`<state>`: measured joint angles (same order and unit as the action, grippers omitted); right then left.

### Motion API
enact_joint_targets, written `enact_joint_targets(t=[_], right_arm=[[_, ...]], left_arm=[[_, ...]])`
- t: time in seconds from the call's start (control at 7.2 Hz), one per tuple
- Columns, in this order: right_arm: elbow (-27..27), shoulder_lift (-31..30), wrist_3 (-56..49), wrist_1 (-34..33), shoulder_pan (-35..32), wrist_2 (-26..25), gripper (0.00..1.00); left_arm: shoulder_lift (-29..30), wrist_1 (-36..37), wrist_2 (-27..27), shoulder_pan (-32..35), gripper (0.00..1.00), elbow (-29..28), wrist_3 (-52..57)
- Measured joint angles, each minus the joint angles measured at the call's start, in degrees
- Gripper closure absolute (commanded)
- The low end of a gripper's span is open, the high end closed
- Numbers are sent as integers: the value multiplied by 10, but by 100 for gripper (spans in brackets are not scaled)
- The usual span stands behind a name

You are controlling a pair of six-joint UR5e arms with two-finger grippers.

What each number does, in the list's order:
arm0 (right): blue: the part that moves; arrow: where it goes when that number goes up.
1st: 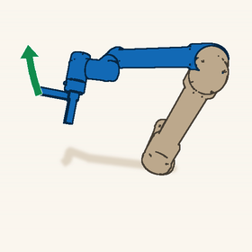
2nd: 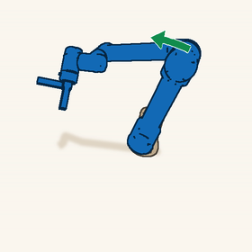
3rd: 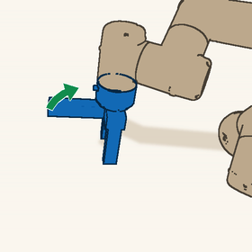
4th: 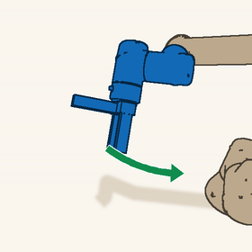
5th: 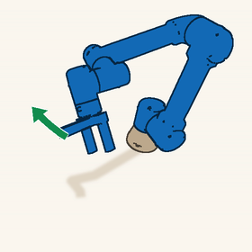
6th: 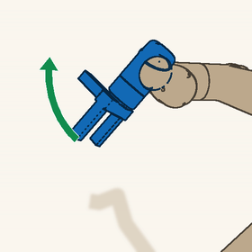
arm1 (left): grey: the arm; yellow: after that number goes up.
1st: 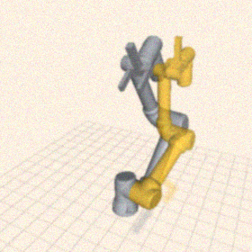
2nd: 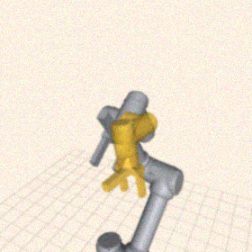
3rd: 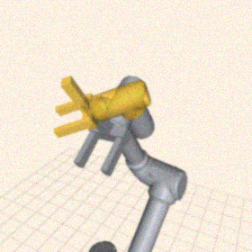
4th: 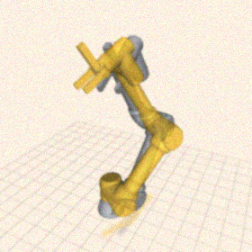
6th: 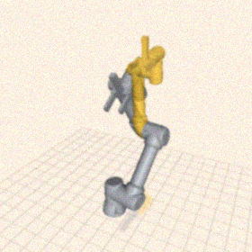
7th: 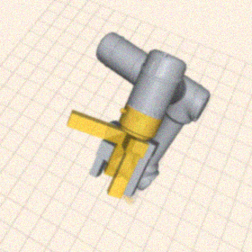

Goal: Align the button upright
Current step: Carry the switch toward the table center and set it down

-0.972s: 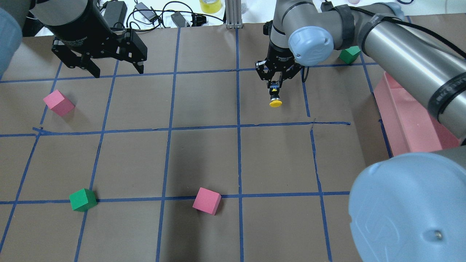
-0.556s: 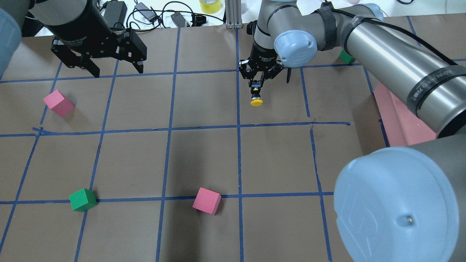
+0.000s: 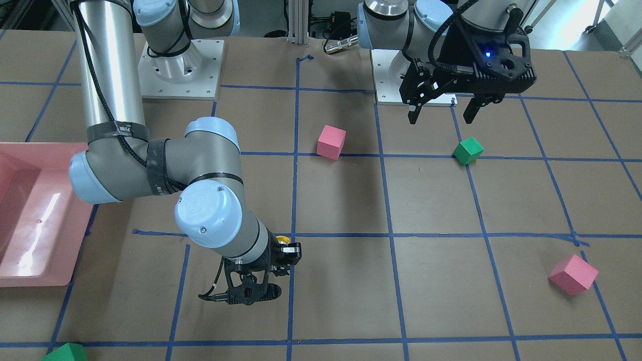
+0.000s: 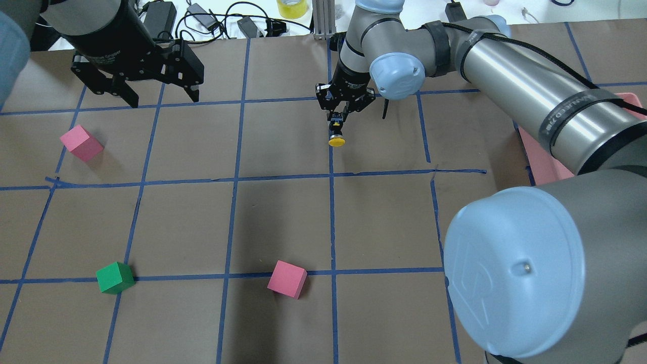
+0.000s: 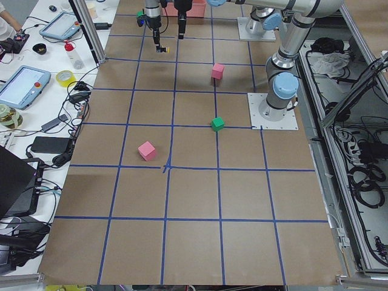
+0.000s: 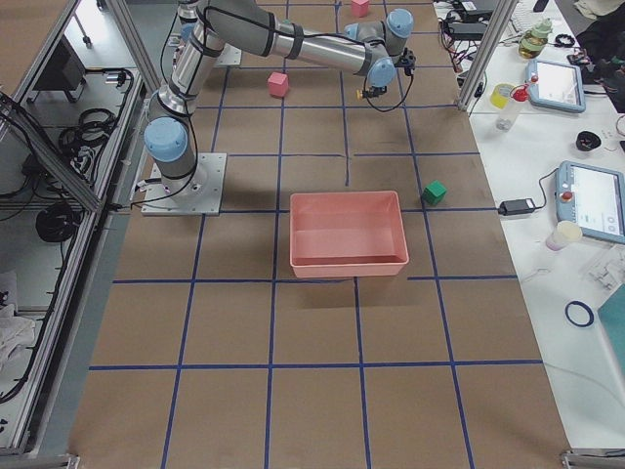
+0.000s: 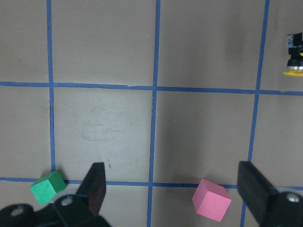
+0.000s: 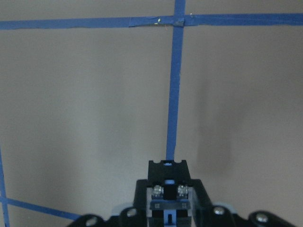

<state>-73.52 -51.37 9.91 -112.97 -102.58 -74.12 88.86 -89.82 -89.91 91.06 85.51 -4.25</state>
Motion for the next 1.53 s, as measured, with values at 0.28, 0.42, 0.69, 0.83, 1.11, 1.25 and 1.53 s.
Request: enact_joint_targets(t=[0.28, 0.42, 0.69, 0.83, 1.11, 1.25, 1.53], right_arm=[[24, 28, 12, -4, -11, 7, 100], [26, 35, 14, -5, -14, 8, 100], [27, 43, 15, -6, -15, 9, 100], [28, 47, 15, -8, -15, 9, 100], [28, 52, 15, -14, -15, 9, 77], [26, 53, 14, -15, -15, 9, 19], [24, 53, 14, -22, -20, 9, 4]], left_arm=[[0, 0, 0, 0, 0, 0, 0], [0, 0, 0, 0, 0, 0, 0], [0, 0, 0, 0, 0, 0, 0], [0, 0, 0, 0, 0, 0, 0], [0, 0, 0, 0, 0, 0, 0], [0, 0, 0, 0, 0, 0, 0], [0, 0, 0, 0, 0, 0, 0]])
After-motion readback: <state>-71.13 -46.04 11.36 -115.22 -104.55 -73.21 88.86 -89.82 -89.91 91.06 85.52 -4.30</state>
